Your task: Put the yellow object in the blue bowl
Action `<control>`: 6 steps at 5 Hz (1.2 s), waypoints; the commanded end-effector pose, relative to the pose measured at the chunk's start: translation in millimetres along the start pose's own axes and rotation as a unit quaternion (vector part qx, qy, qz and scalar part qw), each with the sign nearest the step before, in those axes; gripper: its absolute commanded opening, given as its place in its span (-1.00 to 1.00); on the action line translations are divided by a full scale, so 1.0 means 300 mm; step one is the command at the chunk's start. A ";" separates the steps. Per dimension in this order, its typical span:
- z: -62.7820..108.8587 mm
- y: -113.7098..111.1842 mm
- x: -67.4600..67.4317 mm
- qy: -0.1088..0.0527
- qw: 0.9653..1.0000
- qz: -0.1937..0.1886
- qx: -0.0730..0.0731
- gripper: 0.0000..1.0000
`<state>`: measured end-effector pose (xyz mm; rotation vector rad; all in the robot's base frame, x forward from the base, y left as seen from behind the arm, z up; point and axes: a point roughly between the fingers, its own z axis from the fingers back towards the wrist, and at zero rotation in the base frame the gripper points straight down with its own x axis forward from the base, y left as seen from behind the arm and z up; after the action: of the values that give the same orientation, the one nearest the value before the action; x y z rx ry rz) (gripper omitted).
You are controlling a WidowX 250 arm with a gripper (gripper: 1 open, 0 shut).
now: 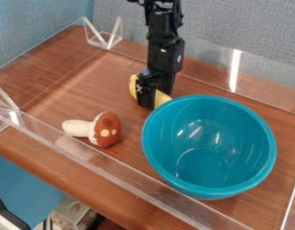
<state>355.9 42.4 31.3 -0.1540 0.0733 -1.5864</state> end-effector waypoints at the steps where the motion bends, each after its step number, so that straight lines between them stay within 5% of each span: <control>1: 0.057 0.019 -0.051 0.008 1.000 0.003 0.024 1.00; 3: 0.048 0.053 -0.093 0.020 0.999 -0.028 0.015 1.00; 4: 0.028 0.080 -0.096 0.026 0.998 -0.061 0.012 -1.00; 5: 0.009 0.096 -0.088 0.029 0.997 -0.075 0.010 -1.00; 6: 0.078 0.100 -0.090 0.016 0.993 -0.114 0.010 -1.00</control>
<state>382.8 65.9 31.5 -0.1714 0.0987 -1.8065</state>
